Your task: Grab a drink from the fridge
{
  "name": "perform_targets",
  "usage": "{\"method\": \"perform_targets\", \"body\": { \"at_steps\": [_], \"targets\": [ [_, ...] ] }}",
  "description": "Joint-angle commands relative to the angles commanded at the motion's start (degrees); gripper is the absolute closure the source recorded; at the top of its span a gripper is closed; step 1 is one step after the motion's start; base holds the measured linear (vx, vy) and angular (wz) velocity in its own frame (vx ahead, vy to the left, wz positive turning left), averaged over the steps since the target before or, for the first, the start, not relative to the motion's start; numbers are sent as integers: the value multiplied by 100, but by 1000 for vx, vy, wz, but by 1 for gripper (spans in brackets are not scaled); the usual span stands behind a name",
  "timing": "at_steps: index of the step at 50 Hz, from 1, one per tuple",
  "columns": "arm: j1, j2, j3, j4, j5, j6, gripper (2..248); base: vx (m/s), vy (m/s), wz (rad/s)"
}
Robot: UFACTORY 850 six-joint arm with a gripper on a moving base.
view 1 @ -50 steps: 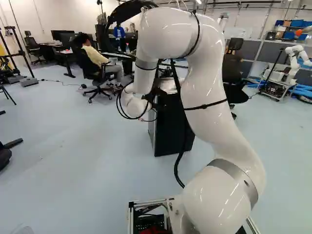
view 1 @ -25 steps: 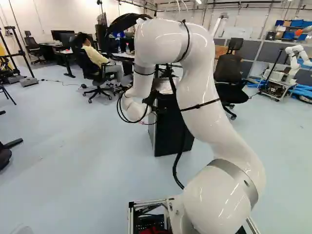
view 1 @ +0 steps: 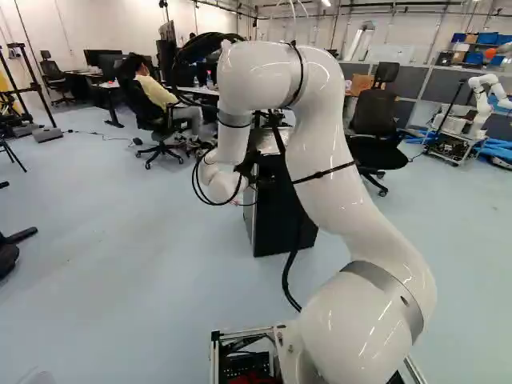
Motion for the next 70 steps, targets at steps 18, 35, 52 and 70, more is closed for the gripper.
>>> {"method": "perform_targets", "body": {
  "at_steps": [18, 35, 52, 70],
  "targets": [
    [-17, -34, -56, 0, 243, 0, 3, 0, 0, 0],
    [-66, -70, -118, 0, 388, 0, 3, 0, 0, 0],
    [-119, -107, -179, 0, 517, 0, 3, 0, 0, 0],
    [-172, -105, -177, 0, 565, 0, 3, 0, 0, 0]
  ]
}}
